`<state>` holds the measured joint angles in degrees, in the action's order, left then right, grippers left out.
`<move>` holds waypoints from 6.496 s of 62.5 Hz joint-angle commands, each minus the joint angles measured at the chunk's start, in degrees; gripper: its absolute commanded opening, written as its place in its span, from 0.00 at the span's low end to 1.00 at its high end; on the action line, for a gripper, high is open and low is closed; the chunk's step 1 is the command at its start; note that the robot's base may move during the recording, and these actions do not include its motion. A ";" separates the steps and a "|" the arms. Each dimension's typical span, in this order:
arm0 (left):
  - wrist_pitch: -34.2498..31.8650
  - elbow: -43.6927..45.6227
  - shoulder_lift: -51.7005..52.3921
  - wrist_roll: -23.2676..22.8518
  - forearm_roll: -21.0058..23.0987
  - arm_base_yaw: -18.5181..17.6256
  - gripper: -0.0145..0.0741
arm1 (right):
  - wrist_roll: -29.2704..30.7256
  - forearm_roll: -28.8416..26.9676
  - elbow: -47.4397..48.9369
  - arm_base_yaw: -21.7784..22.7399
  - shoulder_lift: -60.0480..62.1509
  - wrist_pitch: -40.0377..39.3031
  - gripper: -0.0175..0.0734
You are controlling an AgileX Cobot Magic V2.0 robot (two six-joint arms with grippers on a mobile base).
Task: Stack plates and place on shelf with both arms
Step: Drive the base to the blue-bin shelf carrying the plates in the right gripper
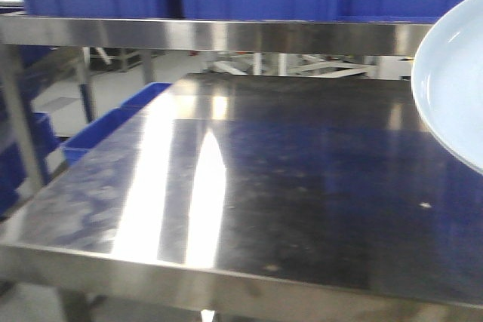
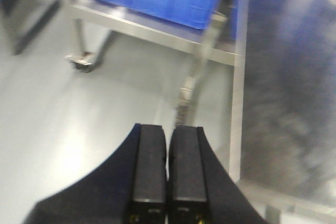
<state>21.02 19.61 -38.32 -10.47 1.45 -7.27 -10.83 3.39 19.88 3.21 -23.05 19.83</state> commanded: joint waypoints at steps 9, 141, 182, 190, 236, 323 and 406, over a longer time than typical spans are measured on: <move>-4.10 1.71 0.25 -0.26 0.32 0.02 0.27 | 0.24 0.37 1.77 0.31 -0.25 -6.28 0.22; -4.10 1.71 0.25 -0.26 0.32 0.02 0.27 | 0.24 0.37 1.77 0.31 -0.25 -6.28 0.22; -4.10 1.71 0.25 -0.26 0.32 0.02 0.27 | 0.24 0.37 1.77 0.31 -0.25 -6.28 0.22; -4.10 1.71 0.25 -0.26 0.32 0.02 0.27 | 0.24 0.37 1.77 0.31 -0.25 -6.28 0.22; -4.10 1.71 0.25 -0.26 0.32 0.02 0.27 | 0.24 0.37 1.77 0.31 -0.25 -6.29 0.22; -4.10 1.71 0.25 -0.26 0.32 0.02 0.27 | 0.24 0.37 1.77 0.31 -0.25 -6.22 0.22; -4.10 1.71 0.25 -0.26 0.32 0.02 0.27 | 0.24 0.37 1.77 0.31 -0.25 -6.22 0.22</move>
<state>20.92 19.61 -38.32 -10.47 1.58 -7.24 -10.83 3.39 19.88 3.21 -23.05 19.83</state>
